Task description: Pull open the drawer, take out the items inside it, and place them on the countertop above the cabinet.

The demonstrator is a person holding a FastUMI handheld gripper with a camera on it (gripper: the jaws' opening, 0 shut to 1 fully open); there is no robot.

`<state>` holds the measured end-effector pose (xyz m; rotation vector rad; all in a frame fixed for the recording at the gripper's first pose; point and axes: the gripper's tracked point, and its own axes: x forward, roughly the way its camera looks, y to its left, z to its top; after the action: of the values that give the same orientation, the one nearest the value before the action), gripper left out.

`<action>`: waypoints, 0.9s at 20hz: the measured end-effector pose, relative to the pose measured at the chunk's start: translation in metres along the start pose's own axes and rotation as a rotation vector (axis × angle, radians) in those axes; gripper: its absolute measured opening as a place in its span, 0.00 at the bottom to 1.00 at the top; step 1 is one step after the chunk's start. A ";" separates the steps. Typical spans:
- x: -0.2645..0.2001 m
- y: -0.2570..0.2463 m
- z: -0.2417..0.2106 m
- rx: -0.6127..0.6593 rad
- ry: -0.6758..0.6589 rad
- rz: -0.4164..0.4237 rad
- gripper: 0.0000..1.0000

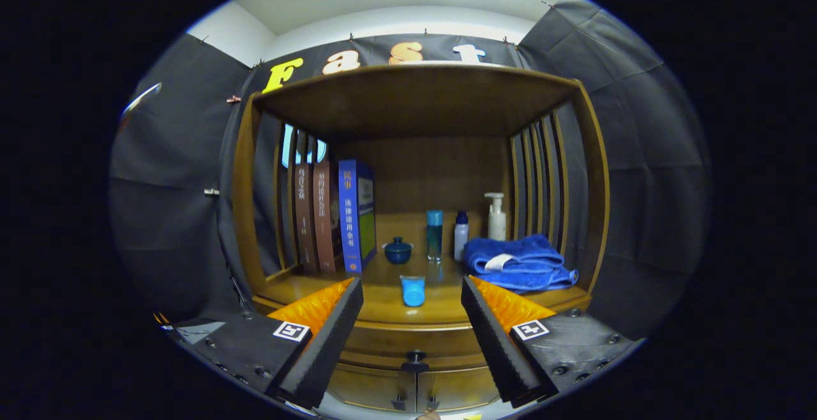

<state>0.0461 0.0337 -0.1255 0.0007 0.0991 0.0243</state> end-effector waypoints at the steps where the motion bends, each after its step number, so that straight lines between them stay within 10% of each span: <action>1: -0.001 -0.001 0.012 0.002 -0.018 -0.002 1.00; 18: -0.015 -0.001 0.054 0.021 -0.076 0.000 0.99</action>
<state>0.0366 0.0324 -0.0705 0.0222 0.0230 0.0234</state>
